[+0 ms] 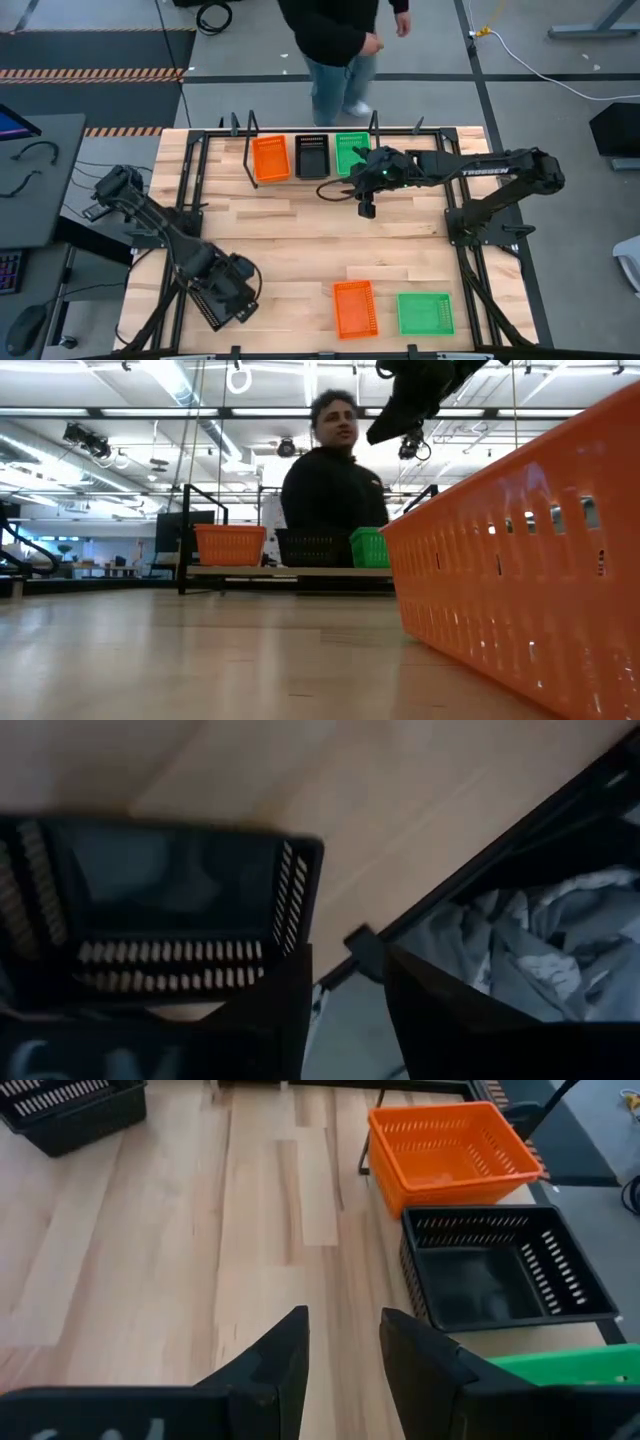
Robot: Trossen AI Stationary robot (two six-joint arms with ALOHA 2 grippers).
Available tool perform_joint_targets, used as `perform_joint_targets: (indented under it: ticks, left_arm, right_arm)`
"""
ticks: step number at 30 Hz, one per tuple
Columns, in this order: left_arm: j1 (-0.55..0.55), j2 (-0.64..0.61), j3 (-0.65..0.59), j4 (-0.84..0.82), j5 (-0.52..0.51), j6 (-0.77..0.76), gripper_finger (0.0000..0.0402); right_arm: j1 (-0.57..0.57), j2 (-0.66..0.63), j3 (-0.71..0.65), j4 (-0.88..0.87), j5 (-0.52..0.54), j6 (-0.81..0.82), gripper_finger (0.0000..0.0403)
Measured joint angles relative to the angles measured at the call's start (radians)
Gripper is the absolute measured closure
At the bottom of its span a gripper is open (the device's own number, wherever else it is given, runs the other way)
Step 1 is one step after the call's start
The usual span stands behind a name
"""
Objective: Stack baskets on shelf by color
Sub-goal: Stack the green bin on top of the green bin on the shelf
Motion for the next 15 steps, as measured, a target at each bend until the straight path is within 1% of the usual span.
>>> perform_joint_targets:
  ticks: [3, 8, 15]
  left_arm:
    - [-0.028, 0.048, 0.0, 0.036, 0.025, -0.038, 0.026]
    - [-0.052, 0.122, 0.0, 0.123, 0.025, -0.07, 0.0246]
    - [-0.067, 0.22, 0.0, 0.121, 0.027, -0.072, 0.0245]
  right_arm:
    - [0.0, 0.002, 0.0, 0.0, 0.0, -0.002, 0.0272]
    - [0.0, 0.011, 0.0, 0.009, -0.001, -0.019, 0.0272]
    - [0.0, 0.018, 0.0, 0.022, -0.014, -0.019, 0.0272]
